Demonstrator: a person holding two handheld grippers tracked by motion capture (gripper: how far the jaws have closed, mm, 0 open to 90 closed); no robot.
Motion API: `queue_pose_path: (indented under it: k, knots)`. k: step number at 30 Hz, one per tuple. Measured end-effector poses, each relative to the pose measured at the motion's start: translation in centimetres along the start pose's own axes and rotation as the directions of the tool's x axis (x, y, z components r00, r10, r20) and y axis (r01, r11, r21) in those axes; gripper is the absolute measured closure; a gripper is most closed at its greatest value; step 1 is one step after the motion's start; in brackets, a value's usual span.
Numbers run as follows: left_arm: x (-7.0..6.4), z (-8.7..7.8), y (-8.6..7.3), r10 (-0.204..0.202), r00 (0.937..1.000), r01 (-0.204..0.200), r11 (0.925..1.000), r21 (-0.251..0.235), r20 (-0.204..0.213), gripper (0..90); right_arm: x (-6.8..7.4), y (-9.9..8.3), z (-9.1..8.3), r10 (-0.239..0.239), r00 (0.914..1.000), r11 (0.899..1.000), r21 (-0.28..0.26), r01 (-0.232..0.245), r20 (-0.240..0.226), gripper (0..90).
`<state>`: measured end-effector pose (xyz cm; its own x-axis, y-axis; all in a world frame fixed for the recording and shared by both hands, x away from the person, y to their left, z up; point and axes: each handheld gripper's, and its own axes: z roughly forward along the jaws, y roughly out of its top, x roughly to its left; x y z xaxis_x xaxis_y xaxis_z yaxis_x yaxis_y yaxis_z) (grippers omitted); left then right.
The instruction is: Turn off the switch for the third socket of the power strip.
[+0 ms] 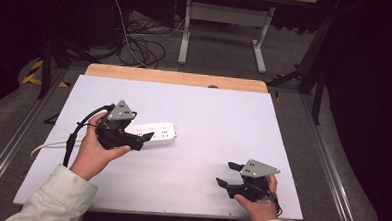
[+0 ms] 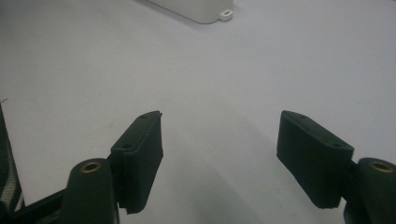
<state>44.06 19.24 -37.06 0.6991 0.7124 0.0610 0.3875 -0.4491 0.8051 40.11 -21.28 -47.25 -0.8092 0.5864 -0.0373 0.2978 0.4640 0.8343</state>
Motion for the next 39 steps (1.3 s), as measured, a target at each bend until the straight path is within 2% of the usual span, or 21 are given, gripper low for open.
queue_pose_path:
  k: [6,12,15,19,21,27,29,33,35,37,39]
  knots:
    - [0.2,-1.1,-1.4,-0.027,0.9983,0.029,0.9989,-0.036,0.051,16.5,0.0,0.0,0.1,0.0,1.0,1.0,0.002,0.0,-0.002,31.8]
    - [0.5,-2.3,-3.6,-0.038,0.9949,0.047,0.9947,-0.092,0.094,16.4,0.1,0.0,0.0,-0.004,1.0,1.0,-0.002,0.004,-0.002,31.6]
    - [0.4,-2.9,-4.6,-0.03,0.9961,0.04,0.9923,-0.117,0.083,16.4,0.1,0.0,0.1,-0.003,1.0,1.0,0.001,0.003,-0.006,31.7]
    - [0.2,-3.7,-5.8,-0.001,0.9995,0.005,0.9906,-0.137,0.031,14.5,0.2,0.1,0.1,-0.006,1.0,1.0,0.001,0.006,-0.006,31.7]
    - [0.2,-3.9,-6.5,-0.003,0.9998,0.006,0.9892,-0.146,0.018,13.0,0.2,0.1,0.1,-0.007,1.0,1.0,0.0,0.007,-0.006,31.7]
    - [0.7,-4.3,-8.7,-0.063,0.9969,0.071,0.9799,-0.187,0.048,12.8,0.2,0.1,0.1,-0.008,0.9999,1.0,0.001,0.008,-0.008,31.7]
    - [0.9,-4.4,-9.4,-0.072,0.9956,0.082,0.979,-0.187,0.059,12.8,0.2,0.1,0.1,-0.009,0.9999,1.0,0.001,0.009,-0.007,31.6]
    - [1.1,-4.6,-10.6,-0.067,0.9965,0.075,0.9811,-0.179,0.049,12.8,0.2,0.1,0.1,-0.009,0.9999,1.0,-0.002,0.009,-0.009,31.6]
    - [1.3,-4.8,-11.2,-0.049,0.9984,0.053,0.9843,-0.169,0.028,12.9,0.2,0.1,0.1,-0.01,0.9999,1.0,0.0,0.01,-0.008,31.7]
    - [1.5,-4.9,-11.7,-0.054,0.9984,0.056,0.9839,-0.17,0.019,12.9,0.2,0.1,0.1,-0.011,0.9999,1.0,0.0,0.011,-0.009,31.7]
    - [1.6,-4.9,-12.2,-0.058,0.9979,0.062,0.9819,-0.179,0.027,12.8,0.2,0.1,0.1,-0.011,0.9999,1.0,0.0,0.011,-0.009,31.7]
